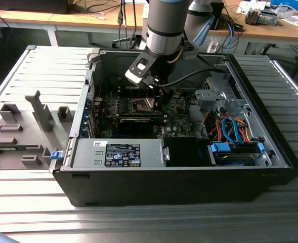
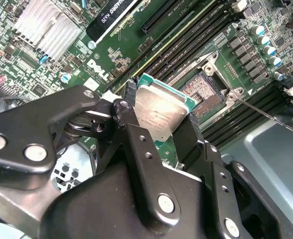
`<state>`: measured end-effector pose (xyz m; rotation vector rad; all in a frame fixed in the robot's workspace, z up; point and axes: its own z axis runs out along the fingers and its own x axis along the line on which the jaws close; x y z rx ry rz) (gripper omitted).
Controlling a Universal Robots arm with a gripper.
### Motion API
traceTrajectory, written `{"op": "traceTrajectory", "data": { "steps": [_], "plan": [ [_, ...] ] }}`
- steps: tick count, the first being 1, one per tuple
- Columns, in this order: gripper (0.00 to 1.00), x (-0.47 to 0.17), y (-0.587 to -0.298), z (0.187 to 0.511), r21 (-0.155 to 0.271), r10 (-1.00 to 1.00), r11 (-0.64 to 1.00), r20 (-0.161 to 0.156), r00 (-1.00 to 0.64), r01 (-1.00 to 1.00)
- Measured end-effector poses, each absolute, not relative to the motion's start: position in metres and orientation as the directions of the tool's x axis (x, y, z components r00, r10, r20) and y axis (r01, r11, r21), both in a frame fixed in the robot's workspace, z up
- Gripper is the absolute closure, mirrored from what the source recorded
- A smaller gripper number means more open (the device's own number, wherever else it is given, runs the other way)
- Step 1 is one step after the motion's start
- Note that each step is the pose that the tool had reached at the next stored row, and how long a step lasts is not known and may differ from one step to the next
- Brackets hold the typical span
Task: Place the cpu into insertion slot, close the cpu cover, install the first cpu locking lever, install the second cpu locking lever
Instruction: 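Place the cpu into insertion slot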
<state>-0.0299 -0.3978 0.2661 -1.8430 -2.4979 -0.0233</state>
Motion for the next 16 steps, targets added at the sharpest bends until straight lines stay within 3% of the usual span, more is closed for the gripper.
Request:
{"op": "traceTrajectory", "data": {
  "steps": [16],
  "plan": [
    [0.46,-0.0299,-0.3979,0.2661,-0.01,0.97,0.239,0.039,-0.239,0.971]
  ]
}}
